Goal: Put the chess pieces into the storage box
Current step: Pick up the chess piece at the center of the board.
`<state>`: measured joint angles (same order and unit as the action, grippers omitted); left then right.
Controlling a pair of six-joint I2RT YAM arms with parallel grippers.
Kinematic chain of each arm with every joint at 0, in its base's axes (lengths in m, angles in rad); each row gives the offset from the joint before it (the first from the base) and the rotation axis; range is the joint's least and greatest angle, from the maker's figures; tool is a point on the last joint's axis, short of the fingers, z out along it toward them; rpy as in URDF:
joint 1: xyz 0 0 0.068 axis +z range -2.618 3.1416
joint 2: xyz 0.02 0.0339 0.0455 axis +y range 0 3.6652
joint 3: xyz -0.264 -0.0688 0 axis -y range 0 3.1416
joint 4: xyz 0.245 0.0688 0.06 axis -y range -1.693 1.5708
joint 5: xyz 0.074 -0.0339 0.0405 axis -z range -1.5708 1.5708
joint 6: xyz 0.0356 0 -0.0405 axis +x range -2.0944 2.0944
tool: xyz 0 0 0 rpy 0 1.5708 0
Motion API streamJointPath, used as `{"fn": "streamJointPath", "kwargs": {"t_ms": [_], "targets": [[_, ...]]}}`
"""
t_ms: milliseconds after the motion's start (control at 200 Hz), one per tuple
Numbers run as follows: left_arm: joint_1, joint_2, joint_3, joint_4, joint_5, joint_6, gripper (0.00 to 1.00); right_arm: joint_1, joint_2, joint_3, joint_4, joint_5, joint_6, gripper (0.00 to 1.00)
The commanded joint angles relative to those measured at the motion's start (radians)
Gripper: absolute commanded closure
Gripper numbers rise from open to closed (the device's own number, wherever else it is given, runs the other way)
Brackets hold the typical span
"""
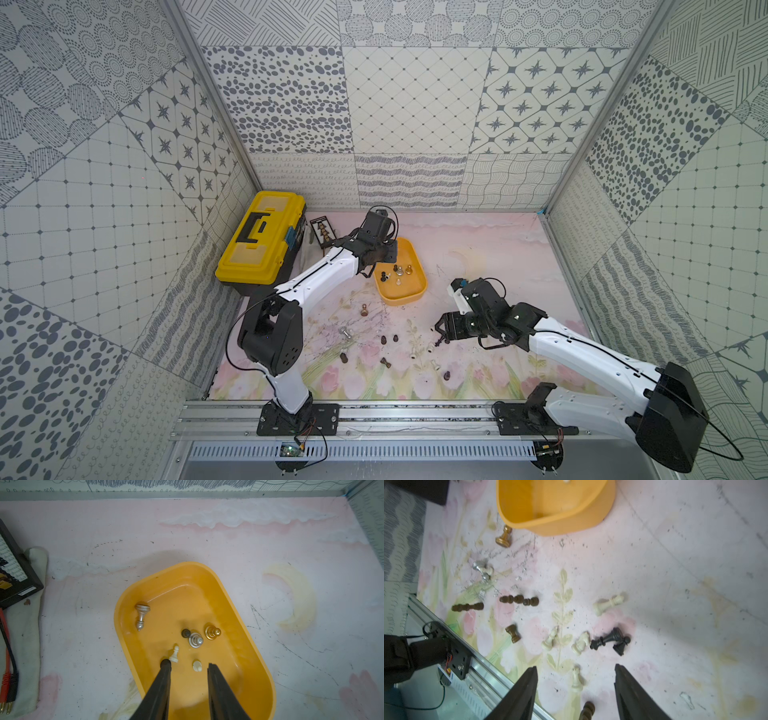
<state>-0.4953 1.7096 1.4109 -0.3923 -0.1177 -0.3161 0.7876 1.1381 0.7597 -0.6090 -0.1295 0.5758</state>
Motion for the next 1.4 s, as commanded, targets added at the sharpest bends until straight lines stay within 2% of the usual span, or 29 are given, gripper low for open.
{"fn": "streamJointPath", "kwargs": {"t_ms": [0,220,395,650,985,1396], "targets": [[-0.060,-0.152,-0.113,-0.021,0.043,-0.022,0.64,0.086,-0.047,-0.036,-0.126,0.074,0.087,0.38],[-0.091,-0.269,-0.219,-0.049,0.064,-0.065,0.64,0.312,-0.130,-0.079,-0.227,0.133,0.266,0.43],[-0.090,-0.297,-0.245,-0.049,0.032,-0.061,0.64,0.409,-0.104,-0.110,-0.219,0.149,0.336,0.49],[-0.091,-0.292,-0.262,-0.021,0.062,-0.087,0.64,0.414,-0.006,-0.093,-0.140,0.183,0.320,0.56],[-0.091,-0.305,-0.300,-0.013,0.046,-0.084,0.64,0.389,0.103,-0.091,-0.057,0.191,0.311,0.57],[-0.091,-0.269,-0.276,-0.008,0.053,-0.086,0.64,0.366,0.173,-0.099,-0.032,0.206,0.294,0.72]]}}
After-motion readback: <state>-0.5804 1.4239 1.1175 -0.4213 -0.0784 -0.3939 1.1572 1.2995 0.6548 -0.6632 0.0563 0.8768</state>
